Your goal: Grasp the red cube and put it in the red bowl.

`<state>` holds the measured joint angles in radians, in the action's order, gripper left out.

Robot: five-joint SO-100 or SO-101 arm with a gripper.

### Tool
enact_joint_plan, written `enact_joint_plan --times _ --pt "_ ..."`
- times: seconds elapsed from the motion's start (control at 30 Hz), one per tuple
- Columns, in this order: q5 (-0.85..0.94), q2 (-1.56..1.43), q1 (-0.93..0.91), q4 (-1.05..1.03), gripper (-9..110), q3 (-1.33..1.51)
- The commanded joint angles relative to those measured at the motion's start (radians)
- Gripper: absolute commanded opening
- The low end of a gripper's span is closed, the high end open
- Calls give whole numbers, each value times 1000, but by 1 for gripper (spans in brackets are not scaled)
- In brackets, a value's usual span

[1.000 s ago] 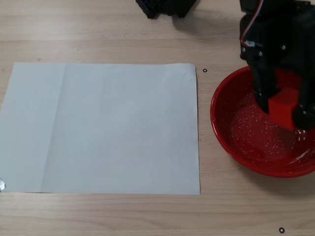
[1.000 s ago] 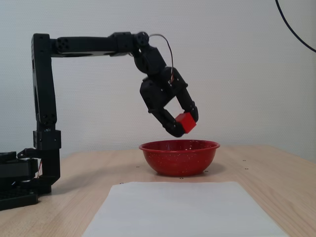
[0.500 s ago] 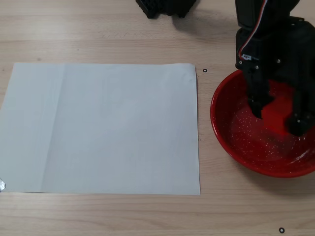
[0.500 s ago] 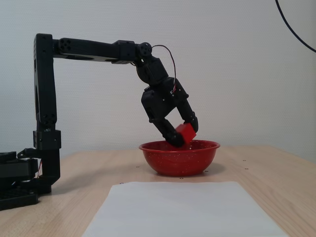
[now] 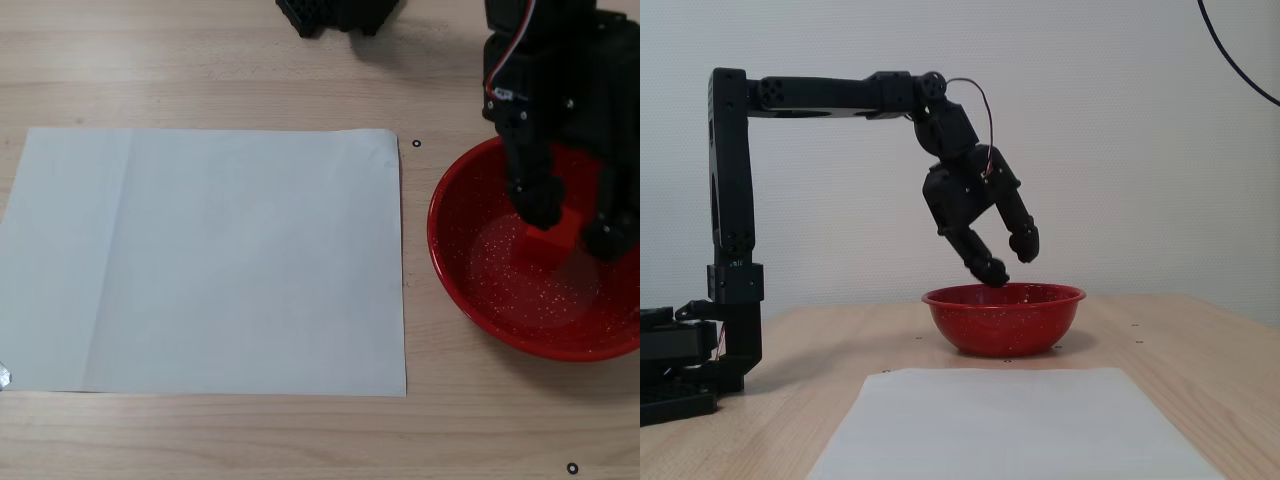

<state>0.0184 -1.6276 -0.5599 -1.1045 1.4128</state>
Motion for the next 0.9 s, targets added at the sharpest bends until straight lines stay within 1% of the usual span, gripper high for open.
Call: enact_joint_plan --times 0.0,0.17,0.5,0.7,0.87 --pt "20 -63 23 -26 11 -135" --pt "32 -95 51 -81 0 -163" --pt "15 -252 166 -137 0 -75" --pt "6 -416 285 -126 0 106" --pt "-43 -624 387 14 0 388"
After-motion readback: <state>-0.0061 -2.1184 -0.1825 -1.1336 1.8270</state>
